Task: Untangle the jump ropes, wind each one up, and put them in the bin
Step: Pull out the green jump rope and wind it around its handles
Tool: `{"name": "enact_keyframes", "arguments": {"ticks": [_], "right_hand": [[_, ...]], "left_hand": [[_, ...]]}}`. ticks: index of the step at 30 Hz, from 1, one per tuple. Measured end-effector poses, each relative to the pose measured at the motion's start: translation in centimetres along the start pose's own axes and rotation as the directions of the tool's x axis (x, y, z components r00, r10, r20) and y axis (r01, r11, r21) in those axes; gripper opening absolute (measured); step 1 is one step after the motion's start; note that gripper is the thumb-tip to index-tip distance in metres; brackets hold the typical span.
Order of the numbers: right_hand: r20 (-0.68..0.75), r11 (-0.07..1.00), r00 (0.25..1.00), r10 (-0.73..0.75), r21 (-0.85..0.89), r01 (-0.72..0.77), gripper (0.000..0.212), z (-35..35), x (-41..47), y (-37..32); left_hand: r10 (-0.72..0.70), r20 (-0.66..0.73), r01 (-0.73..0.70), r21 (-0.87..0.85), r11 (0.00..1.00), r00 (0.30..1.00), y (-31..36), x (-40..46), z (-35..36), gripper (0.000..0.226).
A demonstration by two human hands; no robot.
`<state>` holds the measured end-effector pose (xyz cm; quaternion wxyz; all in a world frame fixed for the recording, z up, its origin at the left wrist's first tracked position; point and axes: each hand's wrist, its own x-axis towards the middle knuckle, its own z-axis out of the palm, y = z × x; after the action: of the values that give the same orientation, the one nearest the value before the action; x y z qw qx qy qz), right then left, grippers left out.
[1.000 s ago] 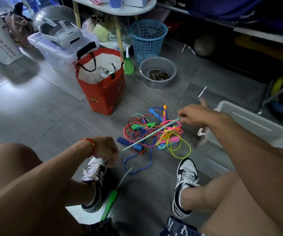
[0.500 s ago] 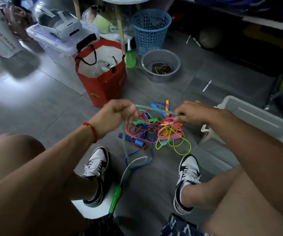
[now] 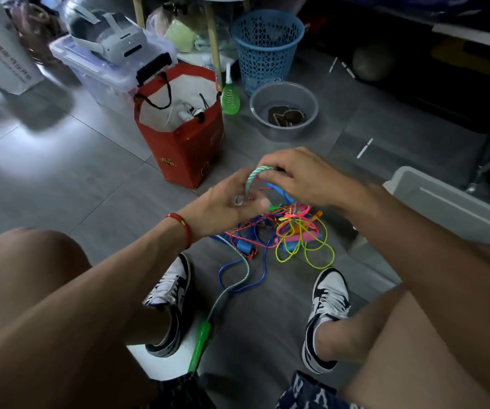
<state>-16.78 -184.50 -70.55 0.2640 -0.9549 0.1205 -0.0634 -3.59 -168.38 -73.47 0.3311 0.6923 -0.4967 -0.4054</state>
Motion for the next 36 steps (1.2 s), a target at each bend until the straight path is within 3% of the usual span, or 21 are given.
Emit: {"name": "enact_keyframes", "arguments": {"ticks": [2, 4, 6, 8, 9, 11, 13, 15, 16, 17, 19, 21, 22, 23, 25, 28, 30, 31, 33, 34, 36], "right_hand": [[0.027, 0.999, 0.999, 0.026, -0.02, -0.025, 0.018, 0.2, 0.3, 0.8], [0.187, 0.979, 0.965, 0.186, -0.115, -0.167, 0.024, 0.3, 0.2, 3.7], [0.344, 0.9, 0.841, 0.419, -0.279, -0.334, 0.029, 0.7, -0.3, 7.5], [0.362, 0.81, 0.738, 0.57, -0.4, -0.429, 0.024, 1.3, -0.9, 9.9], [0.325, 0.79, 0.737, 0.592, -0.414, -0.452, 0.022, 1.5, -0.7, 10.5], [0.183, 0.826, 0.824, 0.536, -0.312, -0.469, 0.022, 1.0, 0.2, 10.5], [-0.065, 0.897, 0.898, 0.434, -0.058, -0.438, 0.021, -0.2, 1.3, 9.1], [-0.29, 0.941, 0.895, 0.338, 0.133, -0.312, 0.02, -1.7, 2.0, 7.2], [-0.347, 0.956, 0.893, 0.288, 0.159, -0.247, 0.019, -2.4, 2.2, 6.1], [-0.365, 0.971, 0.901, 0.232, 0.145, -0.191, 0.019, -3.0, 2.2, 5.0], [-0.305, 0.988, 0.941, 0.148, 0.094, -0.126, 0.016, -3.2, 2.1, 2.9], [-0.213, 0.999, 0.977, 0.032, 0.024, -0.028, 0.017, -2.4, 2.1, 1.2], [-0.172, 0.999, 0.984, -0.033, -0.01, 0.032, 0.019, -1.7, 2.2, 0.6], [-0.136, 0.997, 0.988, -0.071, -0.026, 0.068, 0.02, -0.9, 2.3, 0.3], [-0.064, 0.995, 0.994, -0.093, -0.036, 0.091, 0.018, 0.4, 2.5, 0.7], [0.174, 0.986, 0.98, 0.095, -0.152, -0.069, 0.025, 0.8, 2.0, 4.0], [0.332, 0.903, 0.858, 0.392, -0.319, -0.289, 0.032, 0.8, 1.1, 7.4], [0.329, 0.837, 0.79, 0.518, -0.385, -0.389, 0.033, 0.8, 0.6, 8.9], [0.245, 0.758, 0.741, 0.626, -0.417, -0.502, 0.03, 0.5, 0.3, 10.8], [0.151, 0.756, 0.766, 0.625, -0.362, -0.546, 0.026, 0.1, 0.5, 11.1], [-0.099, 0.826, 0.833, 0.545, -0.107, -0.553, 0.019, -1.2, 1.3, 10.8]], "left_hand": [[0.069, -0.079, -0.064, 0.063, 0.996, 0.994, 1.0, -0.1, -0.5, 0.024], [0.098, -0.264, -0.086, 0.059, 0.995, 0.959, 1.4, -0.3, -2.0, 0.034], [0.068, -0.442, -0.118, -0.087, 0.989, 0.895, 1.6, -0.7, -4.0, 0.038], [-0.015, -0.542, -0.016, -0.054, 0.998, 0.841, 1.2, -0.8, -5.2, 0.038], [-0.067, -0.547, 0.104, 0.036, 0.994, 0.835, 0.8, -0.9, -5.5, 0.037], [-0.258, -0.455, 0.374, 0.184, 0.909, 0.852, -0.7, -1.1, -6.0, 0.031], [-0.515, -0.251, 0.573, 0.354, 0.739, 0.82, -1.8, -1.2, -6.3, 0.024], [-0.695, -0.078, 0.614, 0.545, 0.57, 0.715, -2.3, -1.4, -6.4, 0.023], [-0.723, -0.02, 0.584, 0.606, 0.54, 0.69, -2.2, -1.5, -6.4, 0.024], [-0.712, 0.015, 0.538, 0.644, 0.544, 0.702, -2.1, -1.5, -6.3, 0.026], [-0.562, 0.027, 0.43, 0.615, 0.661, 0.827, -1.3, -1.4, -5.7, 0.035], [-0.312, 0.004, 0.3, 0.272, 0.914, 0.95, -0.2, -0.9, -4.6, 0.037], [-0.229, -0.002, 0.228, 0.058, 0.972, 0.974, 0.5, -0.7, -3.9, 0.037], [-0.171, -0.007, 0.17, -0.074, 0.983, 0.985, 0.9, -0.4, -3.3, 0.037], [-0.066, -0.045, 0.062, -0.093, 0.994, 0.997, 1.1, 0.0, -2.5, 0.034], [0.04, -0.251, -0.07, -0.111, 0.991, 0.967, 1.0, 0.2, -3.6, 0.037], [0.033, -0.452, -0.118, -0.16, 0.98, 0.891, 0.9, 0.1, -5.2, 0.038], [0.02, -0.548, -0.131, -0.165, 0.977, 0.836, 0.6, 0.1, -5.9, 0.038], [-0.023, -0.675, -0.088, -0.13, 0.988, 0.738, -0.1, 0.4, -6.4, 0.039], [-0.069, -0.698, -0.011, -0.109, 0.994, 0.713, -0.5, 0.5, -6.7, 0.04], [-0.266, -0.624, 0.276, -0.082, 0.958, 0.735, -1.1, 0.3, -7.3, 0.035]]}}
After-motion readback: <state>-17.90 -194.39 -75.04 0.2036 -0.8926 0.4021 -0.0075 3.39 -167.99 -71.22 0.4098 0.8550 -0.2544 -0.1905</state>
